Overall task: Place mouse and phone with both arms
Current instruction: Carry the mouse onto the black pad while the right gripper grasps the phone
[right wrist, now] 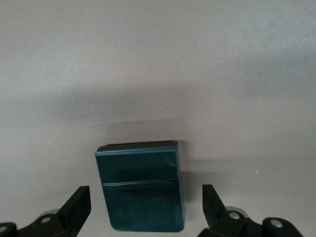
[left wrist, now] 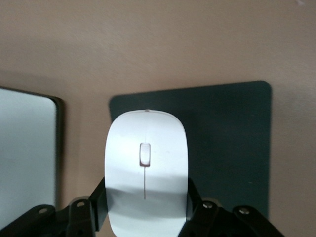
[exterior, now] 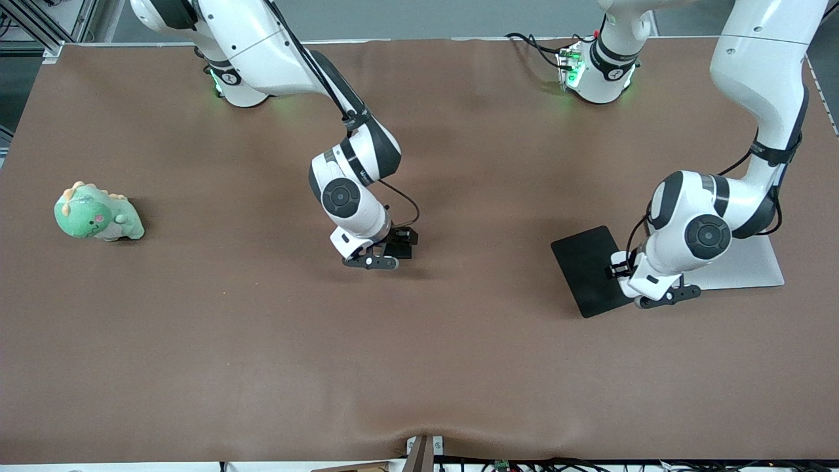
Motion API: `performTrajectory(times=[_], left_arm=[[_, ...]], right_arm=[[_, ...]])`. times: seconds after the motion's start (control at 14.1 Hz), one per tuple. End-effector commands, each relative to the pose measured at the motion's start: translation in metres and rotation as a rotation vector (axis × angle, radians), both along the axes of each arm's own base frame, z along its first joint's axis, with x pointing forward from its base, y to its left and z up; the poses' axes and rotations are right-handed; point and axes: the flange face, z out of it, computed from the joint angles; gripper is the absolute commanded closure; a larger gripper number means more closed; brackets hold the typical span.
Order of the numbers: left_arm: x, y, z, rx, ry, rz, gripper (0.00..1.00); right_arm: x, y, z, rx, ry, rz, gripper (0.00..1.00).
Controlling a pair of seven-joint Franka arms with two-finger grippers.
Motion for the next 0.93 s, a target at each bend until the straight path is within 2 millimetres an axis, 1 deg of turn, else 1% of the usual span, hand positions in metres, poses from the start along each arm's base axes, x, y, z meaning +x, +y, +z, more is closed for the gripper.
performTrajectory(times=[0.0, 0.21, 0.28, 0.36, 0.5, 0.57, 0.64, 0.71, 0.78, 0.85], left_arm=[[-0.01, -0.013, 0.009, -0.008, -0.014, 0.021, 1.0], [-0.019, -0.021, -0.007, -0.022, -0.036, -0.007, 1.0], [-0.022, -0.024, -0.014, -0.03, -0.048, -0.016, 1.0], [-0.026, -0.024, -0.021, -0.036, -0.049, -0.018, 1.0], [-0.03, -0.026, -0.03, -0.046, -0.053, -0.035, 1.0], [-0.032, -0.025, -0.034, -0.047, -0.055, -0.042, 1.0], [-0.035, -0.026, -0.04, -0.05, -0.058, -0.049, 1.0], [-0.036, -0.026, -0.042, -0.047, -0.07, -0.064, 1.0], [-0.037, -0.024, -0.046, -0.039, -0.07, -0.075, 1.0], [-0.036, -0.023, -0.046, -0.038, -0.072, -0.078, 1.0]], right_arm=[[-0.004, 0.011, -0.003, 0.016, 0.004, -0.018, 0.0], [-0.004, 0.011, -0.009, 0.013, 0.004, -0.039, 0.0], [-0.006, 0.014, -0.011, 0.016, -0.007, -0.036, 0.0], [-0.008, 0.017, -0.017, 0.014, -0.012, -0.031, 0.0], [-0.009, 0.018, -0.022, 0.015, -0.022, -0.03, 0.0], [-0.011, 0.023, -0.023, 0.016, -0.025, -0.022, 0.0], [-0.012, 0.023, -0.024, 0.01, -0.028, -0.014, 0.0], [-0.012, 0.022, -0.025, 0.008, -0.029, -0.006, 0.0], [-0.013, 0.022, -0.025, 0.006, -0.028, -0.001, 0.13], [-0.013, 0.022, -0.025, 0.004, -0.031, 0.007, 0.4]])
